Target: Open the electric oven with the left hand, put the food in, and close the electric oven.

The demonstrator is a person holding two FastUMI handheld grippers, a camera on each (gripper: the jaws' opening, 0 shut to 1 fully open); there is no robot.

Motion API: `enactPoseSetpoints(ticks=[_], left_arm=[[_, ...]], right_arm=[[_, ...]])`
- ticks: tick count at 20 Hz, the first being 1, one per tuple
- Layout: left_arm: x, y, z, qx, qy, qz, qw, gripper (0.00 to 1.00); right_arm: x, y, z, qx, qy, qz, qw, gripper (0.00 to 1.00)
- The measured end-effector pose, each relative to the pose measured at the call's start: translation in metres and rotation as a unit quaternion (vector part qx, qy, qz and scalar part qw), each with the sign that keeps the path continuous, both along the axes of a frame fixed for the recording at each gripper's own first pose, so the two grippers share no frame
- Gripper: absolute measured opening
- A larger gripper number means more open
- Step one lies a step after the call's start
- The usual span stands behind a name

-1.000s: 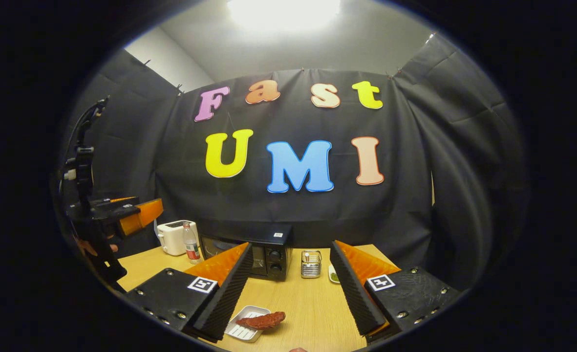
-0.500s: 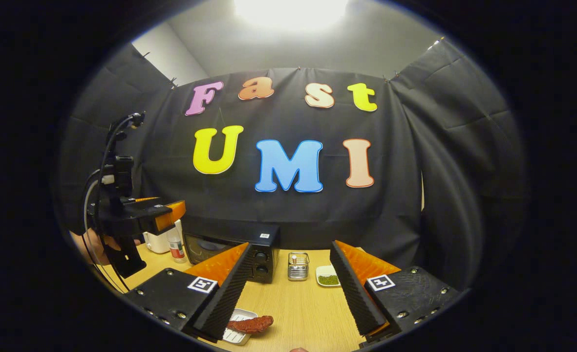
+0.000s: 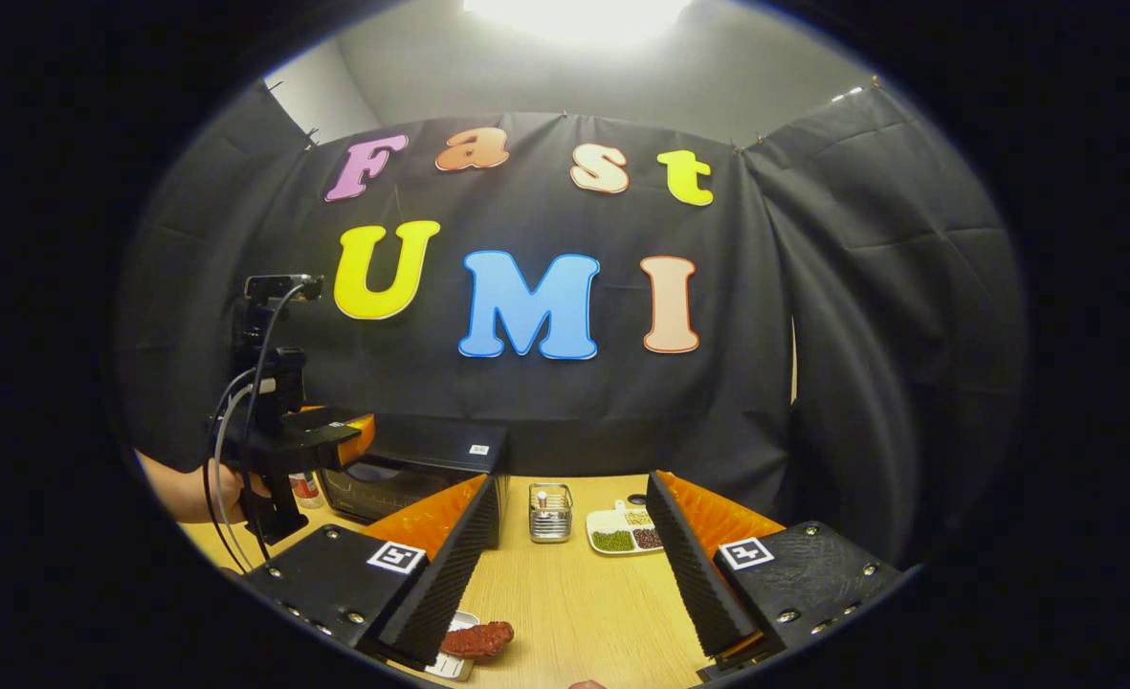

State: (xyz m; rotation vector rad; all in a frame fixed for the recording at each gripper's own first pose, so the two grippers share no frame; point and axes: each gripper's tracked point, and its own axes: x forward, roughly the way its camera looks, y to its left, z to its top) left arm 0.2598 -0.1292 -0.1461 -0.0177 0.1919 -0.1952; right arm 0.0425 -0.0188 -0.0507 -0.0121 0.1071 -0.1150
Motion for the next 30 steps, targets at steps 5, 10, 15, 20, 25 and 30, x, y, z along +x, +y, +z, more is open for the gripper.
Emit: enactPoseSetpoints(ticks=[5,10,15,20,25,30], left_arm=[[0.023,-0.007,-0.05,0.01,0.039,0.001,0.999,0.98],[0.027,-0.009,-0.072,0.017,0.046,0.001,0.999,1.0],[0.011,-0.008,-0.074,0.017,0.047,0.004,0.999,1.0],[-0.024,-0.004,-0.082,0.022,0.059,0.007,0.998,1.0],[-0.057,-0.002,-0.098,0.033,0.082,0.012,0.996,1.0],[-0.088,-0.001,-0.123,0.041,0.116,0.015,0.992,1.0]], right_arm=[[0.007,0.001,-0.007,0.001,0.018,-0.016,1.0,0.96],[0.012,0.001,-0.009,-0.004,0.024,-0.019,1.0,0.96],[0.013,0.001,-0.007,-0.001,0.022,-0.014,1.0,0.96],[0.01,0.005,-0.008,-0.001,0.022,0.005,1.0,0.92],[0.0,0.004,-0.012,0.001,0.025,0.02,0.999,0.96],[-0.014,-0.003,-0.018,0.002,0.035,0.027,0.999,0.96]])
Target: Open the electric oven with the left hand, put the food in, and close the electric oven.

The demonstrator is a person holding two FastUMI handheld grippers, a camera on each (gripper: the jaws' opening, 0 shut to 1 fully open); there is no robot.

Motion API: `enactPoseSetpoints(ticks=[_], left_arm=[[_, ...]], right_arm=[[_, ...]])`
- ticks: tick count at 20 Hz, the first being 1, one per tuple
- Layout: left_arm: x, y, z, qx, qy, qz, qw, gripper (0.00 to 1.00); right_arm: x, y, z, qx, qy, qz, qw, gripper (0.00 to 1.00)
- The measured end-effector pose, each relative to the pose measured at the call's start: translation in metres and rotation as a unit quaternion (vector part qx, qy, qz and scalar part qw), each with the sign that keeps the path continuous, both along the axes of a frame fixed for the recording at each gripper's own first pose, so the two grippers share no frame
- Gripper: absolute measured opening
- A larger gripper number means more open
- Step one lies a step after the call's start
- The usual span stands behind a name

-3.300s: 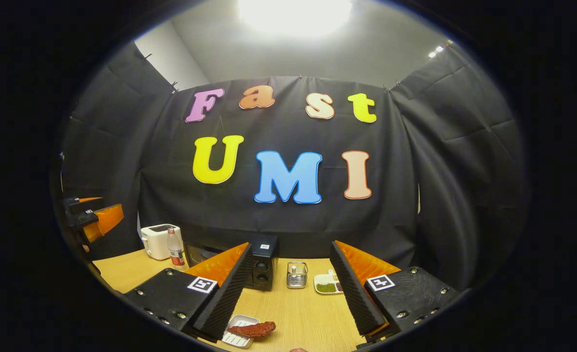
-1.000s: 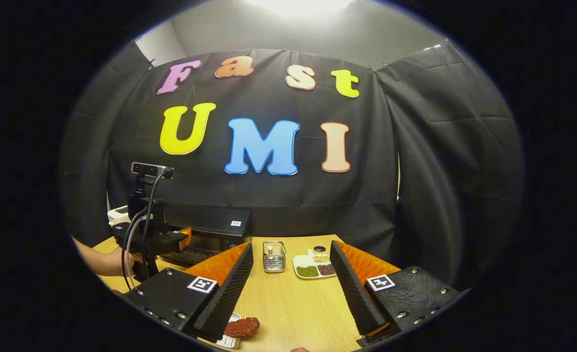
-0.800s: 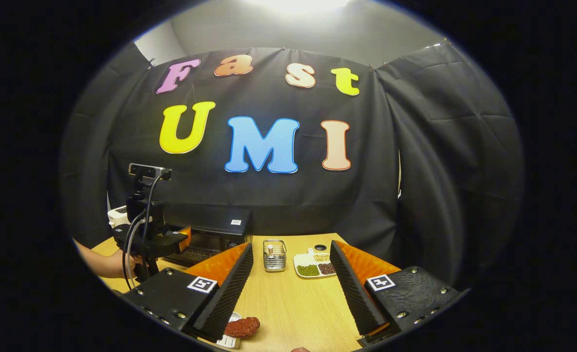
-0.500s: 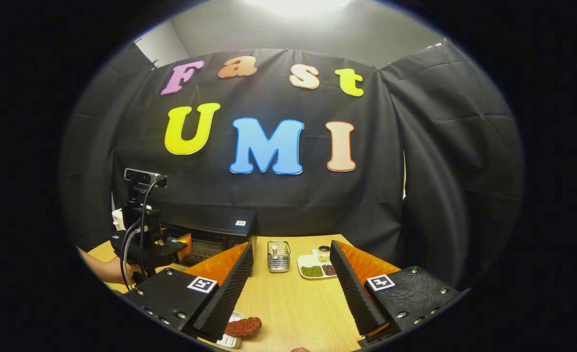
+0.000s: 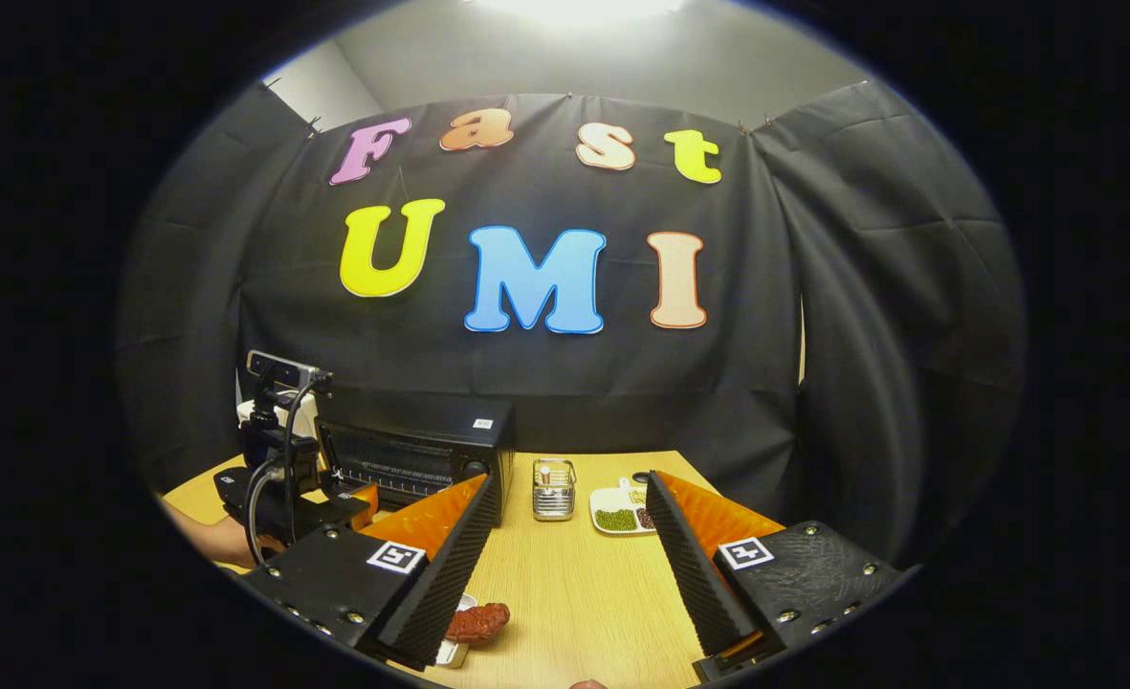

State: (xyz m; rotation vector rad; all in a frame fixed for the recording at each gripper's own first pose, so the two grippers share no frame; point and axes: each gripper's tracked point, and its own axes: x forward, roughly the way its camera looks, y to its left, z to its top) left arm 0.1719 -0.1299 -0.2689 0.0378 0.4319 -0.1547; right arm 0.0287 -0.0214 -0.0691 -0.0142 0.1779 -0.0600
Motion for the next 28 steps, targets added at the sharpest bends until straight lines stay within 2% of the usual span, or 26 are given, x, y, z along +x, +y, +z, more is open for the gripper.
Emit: enactPoseSetpoints(ticks=[1,2,9,11,20,24,28], left_arm=[[-0.006,0.001,-0.004,-0.001,0.006,0.001,1.0,0.98],[-0.011,0.0,-0.01,-0.002,0.014,0.001,1.0,1.0],[-0.037,0.001,-0.044,-0.005,0.061,0.013,0.998,0.98],[-0.04,-0.002,-0.05,-0.008,0.066,0.011,0.998,1.0],[-0.07,-0.007,-0.064,-0.013,0.084,0.007,0.996,0.98],[-0.077,0.005,-0.029,-0.02,0.06,0.018,0.998,0.98],[-0.079,0.021,0.04,-0.032,-0.001,0.023,0.999,1.0]], right_arm=[[-0.003,-0.001,-0.001,0.0,0.003,0.001,1.0,0.96],[-0.006,-0.002,-0.001,0.0,0.005,0.002,1.0,0.96],[-0.019,-0.01,-0.001,-0.004,0.007,0.006,1.0,0.96],[-0.022,-0.01,-0.003,-0.001,0.011,0.007,1.0,0.96],[-0.025,-0.001,-0.014,0.016,0.028,0.028,0.999,0.96],[-0.019,0.004,-0.024,0.044,0.036,0.036,0.998,0.96],[-0.009,0.014,-0.046,0.086,0.063,0.05,0.993,0.96]])
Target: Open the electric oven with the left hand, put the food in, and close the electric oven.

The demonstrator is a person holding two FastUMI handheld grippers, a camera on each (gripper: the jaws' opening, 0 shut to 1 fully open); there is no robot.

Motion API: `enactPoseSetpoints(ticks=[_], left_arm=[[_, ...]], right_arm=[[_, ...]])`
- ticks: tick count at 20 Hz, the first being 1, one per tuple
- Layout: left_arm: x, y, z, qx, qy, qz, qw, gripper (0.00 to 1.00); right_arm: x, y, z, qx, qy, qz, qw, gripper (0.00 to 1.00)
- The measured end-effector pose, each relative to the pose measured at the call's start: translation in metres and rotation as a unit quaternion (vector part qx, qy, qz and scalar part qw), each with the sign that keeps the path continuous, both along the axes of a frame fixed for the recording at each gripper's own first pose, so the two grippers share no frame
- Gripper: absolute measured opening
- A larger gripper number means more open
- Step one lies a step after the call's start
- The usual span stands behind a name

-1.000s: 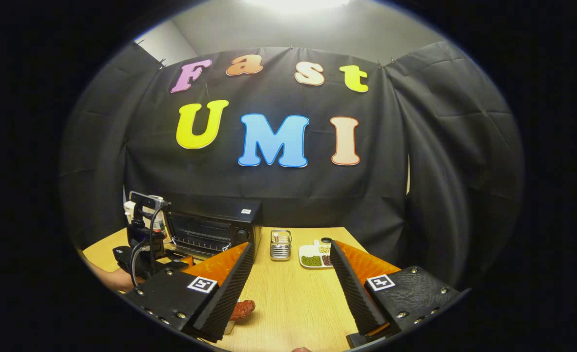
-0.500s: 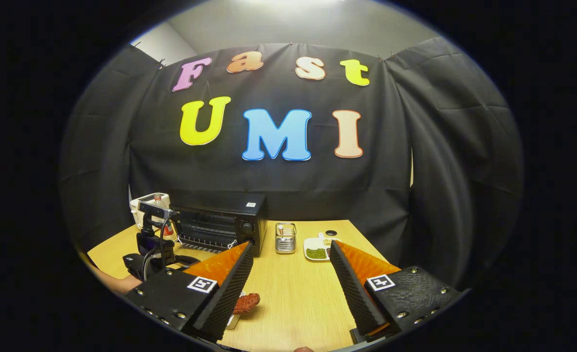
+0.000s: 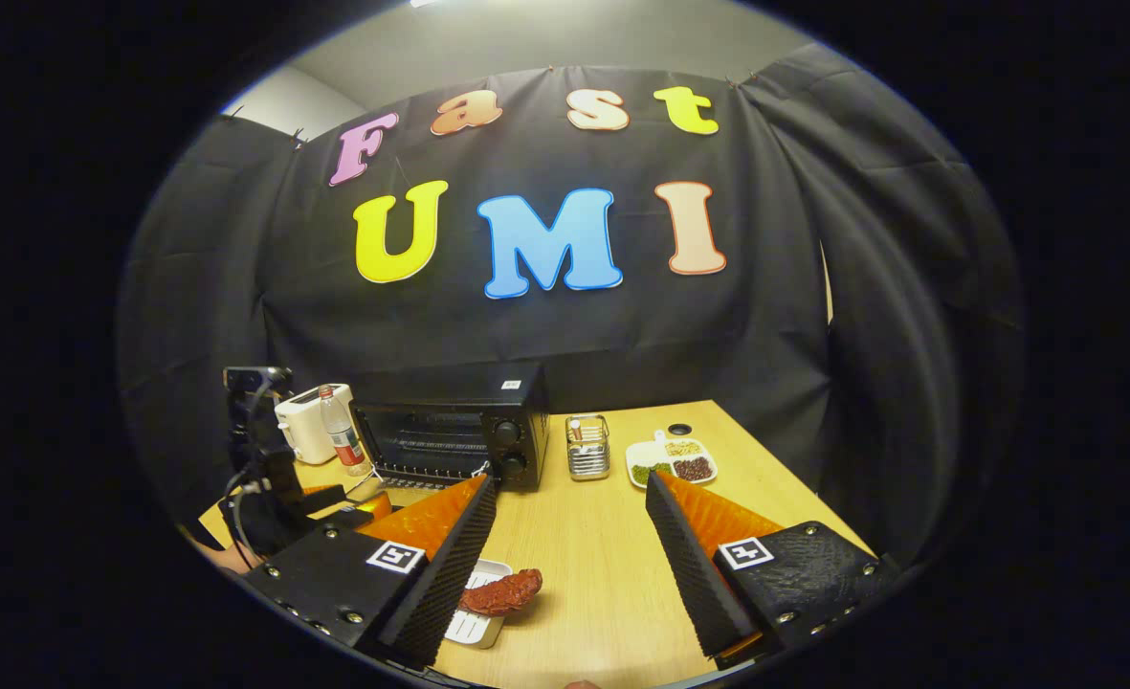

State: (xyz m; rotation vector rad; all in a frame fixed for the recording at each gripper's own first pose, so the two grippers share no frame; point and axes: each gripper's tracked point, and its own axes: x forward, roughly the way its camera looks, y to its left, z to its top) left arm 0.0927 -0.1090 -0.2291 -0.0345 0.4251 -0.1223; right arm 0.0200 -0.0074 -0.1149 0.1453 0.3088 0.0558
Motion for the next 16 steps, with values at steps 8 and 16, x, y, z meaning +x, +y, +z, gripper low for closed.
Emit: enactPoseSetpoints(ticks=[8,16], left_arm=[[-0.026,0.051,0.119,0.01,-0.109,0.024,0.994,1.0],[-0.06,0.077,0.167,0.018,-0.141,0.056,0.988,1.0]], right_arm=[[0.017,0.018,-0.05,0.046,0.067,0.052,0.995,0.96],[0.028,0.037,-0.112,0.083,0.147,0.096,0.981,0.96]])
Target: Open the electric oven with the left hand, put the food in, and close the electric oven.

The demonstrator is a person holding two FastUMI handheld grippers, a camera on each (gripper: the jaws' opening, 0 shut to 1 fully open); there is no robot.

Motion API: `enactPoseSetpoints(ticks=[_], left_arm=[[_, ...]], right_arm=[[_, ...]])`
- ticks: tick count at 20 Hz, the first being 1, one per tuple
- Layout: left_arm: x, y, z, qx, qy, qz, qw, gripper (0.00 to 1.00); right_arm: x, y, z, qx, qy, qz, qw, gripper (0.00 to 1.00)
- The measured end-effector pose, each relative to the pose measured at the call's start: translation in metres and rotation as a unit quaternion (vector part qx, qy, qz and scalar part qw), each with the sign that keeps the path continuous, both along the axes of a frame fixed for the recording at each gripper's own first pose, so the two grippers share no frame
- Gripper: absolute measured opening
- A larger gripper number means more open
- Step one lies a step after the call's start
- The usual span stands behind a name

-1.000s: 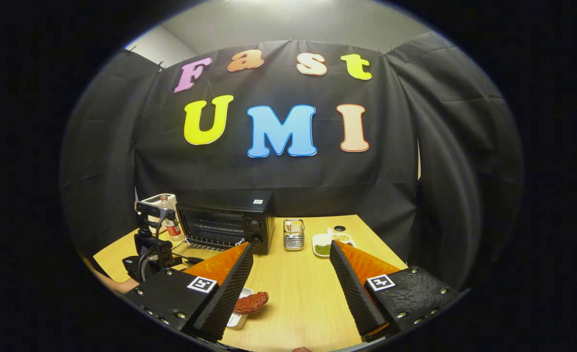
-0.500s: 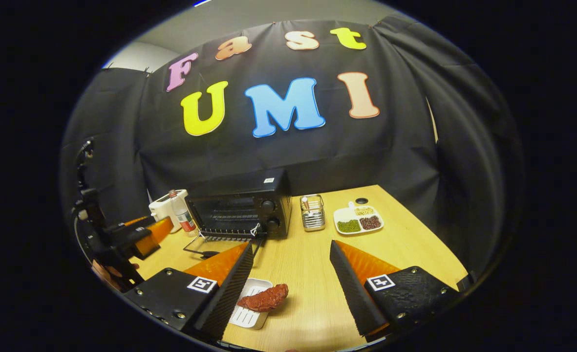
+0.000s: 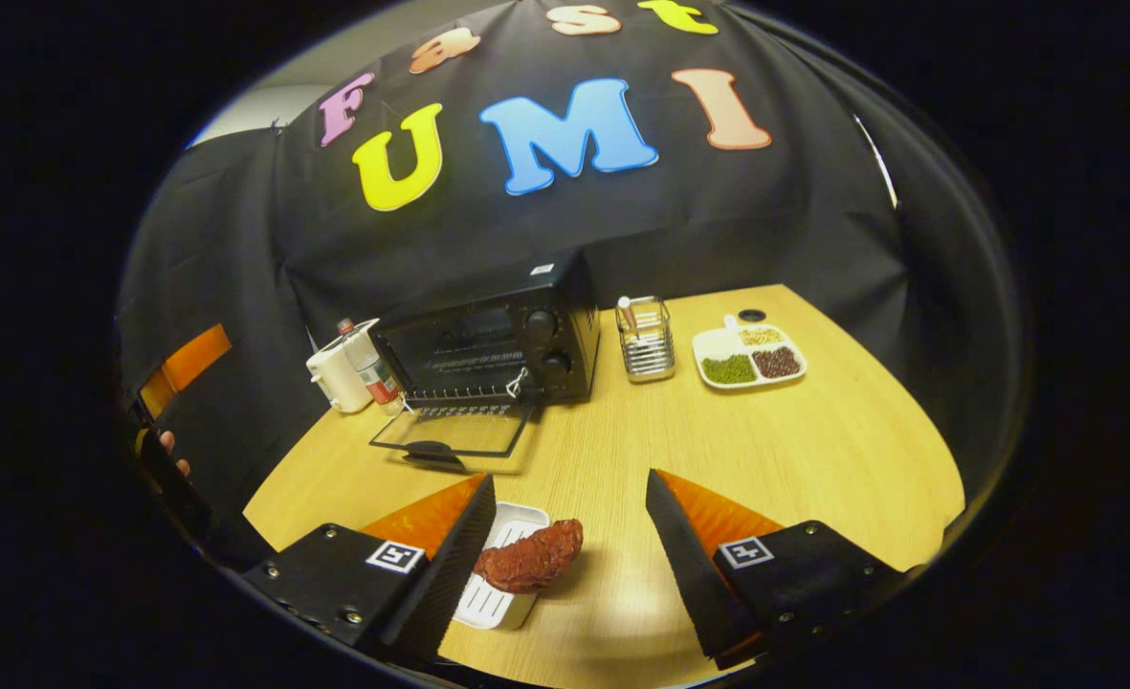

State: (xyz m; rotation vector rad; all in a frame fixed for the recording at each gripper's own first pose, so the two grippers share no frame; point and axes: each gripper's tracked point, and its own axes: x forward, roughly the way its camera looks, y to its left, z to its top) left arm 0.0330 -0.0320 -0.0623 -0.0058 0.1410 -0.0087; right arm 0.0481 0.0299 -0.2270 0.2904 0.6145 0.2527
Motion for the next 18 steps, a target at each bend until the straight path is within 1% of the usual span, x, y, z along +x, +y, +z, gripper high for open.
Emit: enactPoseSetpoints(ticks=[2,4,6,10,12,14,15,16,17,18], left_arm=[[-0.007,0.005,0.006,0.005,-0.003,0.008,1.0,1.0],[-0.013,0.009,0.015,0.007,-0.011,0.02,1.0,1.0],[-0.019,0.012,0.02,0.007,-0.013,0.029,0.999,1.0],[-0.031,0.022,0.022,0.011,-0.014,0.051,0.999,1.0],[-0.04,0.026,0.019,0.011,-0.01,0.064,0.998,1.0],[-0.048,0.03,0.014,0.012,-0.004,0.072,0.997,1.0],[-0.05,0.031,0.013,0.014,-0.002,0.073,0.997,1.0],[-0.051,0.032,0.01,0.016,0.0,0.074,0.997,1.0],[-0.052,0.033,0.01,0.018,0.001,0.074,0.997,1.0],[-0.053,0.035,0.011,0.02,0.0,0.076,0.997,1.0]], right_arm=[[-0.001,0.006,-0.012,0.023,0.021,0.001,1.0,0.96],[-0.005,0.013,-0.026,0.046,0.047,0.003,0.998,0.92],[-0.007,0.022,-0.04,0.073,0.078,0.005,0.994,0.91],[-0.012,0.03,-0.059,0.133,0.133,-0.01,0.982,0.92],[-0.016,0.034,-0.066,0.159,0.159,-0.011,0.974,0.84],[-0.019,0.039,-0.068,0.179,0.174,-0.008,0.968,0.83],[-0.019,0.04,-0.068,0.184,0.177,-0.014,0.967,0.83],[-0.01,0.041,-0.072,0.196,0.175,-0.024,0.965,0.58],[-0.017,0.039,-0.066,0.205,0.179,-0.028,0.962,0.33],[-0.017,0.046,-0.067,0.217,0.183,-0.022,0.959,0.33]])
